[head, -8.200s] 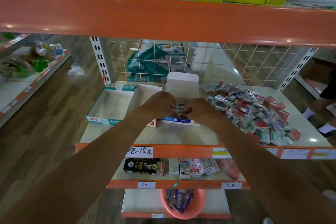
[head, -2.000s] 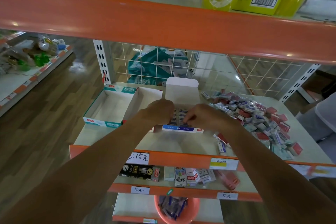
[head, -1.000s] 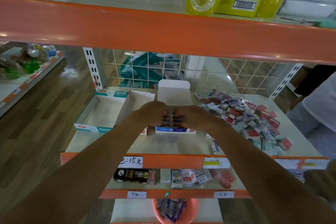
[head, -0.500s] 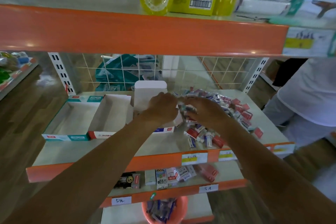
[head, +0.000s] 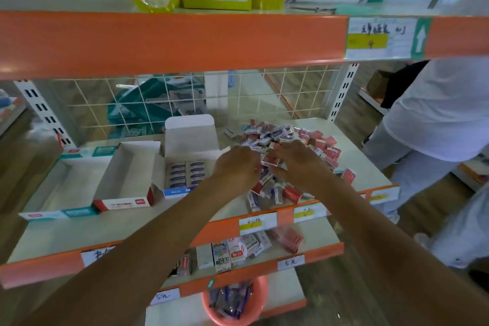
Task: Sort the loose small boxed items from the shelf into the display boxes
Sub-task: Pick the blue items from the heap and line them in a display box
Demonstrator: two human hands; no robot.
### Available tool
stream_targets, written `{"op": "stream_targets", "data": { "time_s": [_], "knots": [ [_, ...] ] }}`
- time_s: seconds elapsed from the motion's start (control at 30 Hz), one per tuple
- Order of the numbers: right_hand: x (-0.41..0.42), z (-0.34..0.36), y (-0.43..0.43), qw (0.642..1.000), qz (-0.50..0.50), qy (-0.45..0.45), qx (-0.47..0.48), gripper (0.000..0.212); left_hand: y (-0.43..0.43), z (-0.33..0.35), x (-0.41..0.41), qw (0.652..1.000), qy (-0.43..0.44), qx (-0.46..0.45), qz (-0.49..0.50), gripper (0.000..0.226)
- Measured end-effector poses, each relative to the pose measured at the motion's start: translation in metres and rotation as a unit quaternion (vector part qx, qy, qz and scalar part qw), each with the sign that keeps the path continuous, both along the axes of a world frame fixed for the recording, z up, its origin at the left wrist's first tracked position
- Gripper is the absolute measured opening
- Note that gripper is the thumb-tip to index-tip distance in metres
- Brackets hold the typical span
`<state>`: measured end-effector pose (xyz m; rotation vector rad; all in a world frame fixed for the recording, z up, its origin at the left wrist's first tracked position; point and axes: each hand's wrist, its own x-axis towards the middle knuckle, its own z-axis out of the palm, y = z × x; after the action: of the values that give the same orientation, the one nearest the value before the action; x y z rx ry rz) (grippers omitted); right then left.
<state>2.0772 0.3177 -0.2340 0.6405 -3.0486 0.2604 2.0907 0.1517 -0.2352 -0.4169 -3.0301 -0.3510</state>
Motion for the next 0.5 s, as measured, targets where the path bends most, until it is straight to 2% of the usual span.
{"op": "stream_targets", "data": {
  "time_s": [0.13,0.3,0.5],
  "knots": [
    [0.007,-0.005,0.007,0.999,0.017,0.033,-0.013,0.032,0.006,-0.010,0.009,0.999,-0.015,0.017,-0.024,0.023],
    [0.013,-0.013,0.009,0.998,0.051,0.032,-0.007,0.022,0.011,-0.021,0.020,0.999,-0.011,0.033,-0.028,0.028],
    [0.019,-0.012,0.008,0.998,0.045,-0.024,-0.048,0.020,0.013,-0.024,0.025,0.998,-0.022,0.050,-0.020,0.018]
  ]
}}
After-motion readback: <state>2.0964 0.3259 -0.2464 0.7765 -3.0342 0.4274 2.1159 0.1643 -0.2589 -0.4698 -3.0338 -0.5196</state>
